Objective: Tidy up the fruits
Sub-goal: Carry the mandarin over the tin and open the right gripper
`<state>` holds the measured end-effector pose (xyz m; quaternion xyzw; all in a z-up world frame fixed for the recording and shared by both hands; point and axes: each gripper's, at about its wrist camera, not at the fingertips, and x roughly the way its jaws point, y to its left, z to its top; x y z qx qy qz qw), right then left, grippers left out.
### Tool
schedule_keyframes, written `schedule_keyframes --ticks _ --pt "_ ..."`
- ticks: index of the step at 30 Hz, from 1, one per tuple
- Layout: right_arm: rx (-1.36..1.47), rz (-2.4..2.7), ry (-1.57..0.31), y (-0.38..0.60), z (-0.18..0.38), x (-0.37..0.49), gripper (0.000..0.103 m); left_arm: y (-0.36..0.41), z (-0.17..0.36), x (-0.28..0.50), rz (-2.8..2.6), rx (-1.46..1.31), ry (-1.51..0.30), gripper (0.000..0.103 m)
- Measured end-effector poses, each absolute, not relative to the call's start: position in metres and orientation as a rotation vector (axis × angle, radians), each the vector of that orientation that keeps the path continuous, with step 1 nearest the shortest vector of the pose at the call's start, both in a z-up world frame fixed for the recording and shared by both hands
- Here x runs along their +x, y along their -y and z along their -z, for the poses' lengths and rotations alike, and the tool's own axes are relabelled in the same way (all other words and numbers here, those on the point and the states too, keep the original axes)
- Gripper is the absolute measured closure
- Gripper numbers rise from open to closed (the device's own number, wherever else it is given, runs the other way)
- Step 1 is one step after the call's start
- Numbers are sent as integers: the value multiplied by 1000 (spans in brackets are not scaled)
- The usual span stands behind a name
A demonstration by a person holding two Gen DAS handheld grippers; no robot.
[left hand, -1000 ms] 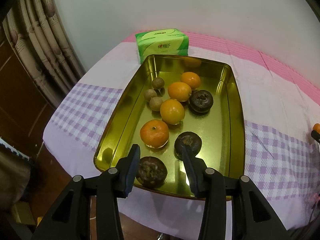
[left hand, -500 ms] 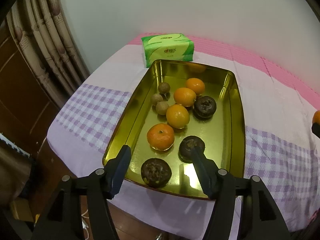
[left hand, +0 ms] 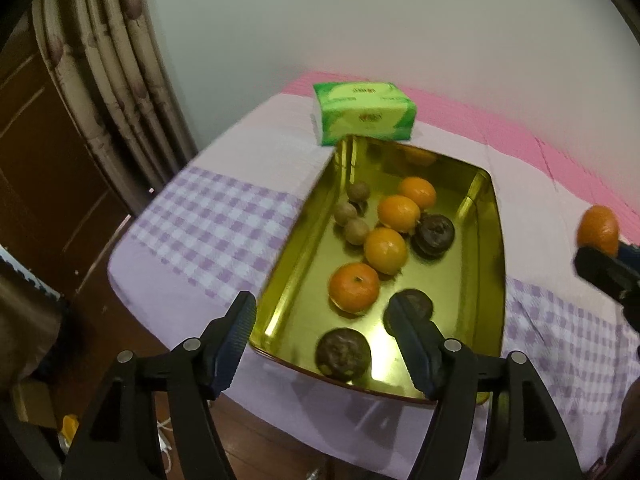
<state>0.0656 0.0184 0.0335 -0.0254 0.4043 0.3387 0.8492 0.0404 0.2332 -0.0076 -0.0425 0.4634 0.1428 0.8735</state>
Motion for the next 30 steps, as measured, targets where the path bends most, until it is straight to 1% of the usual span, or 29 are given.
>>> schedule_keyframes --ticks 7,22,30 --pt "-77 -755 -894 -58 -18 75 67 -256 2 37 -326 -140 -953 29" --pt "-90 -727 -1004 -87 31 104 66 -263 6 42 -316 -157 -975 28" --pt "-75 -721 -977 -83 25 106 66 -260 8 43 -311 -140 -975 28"
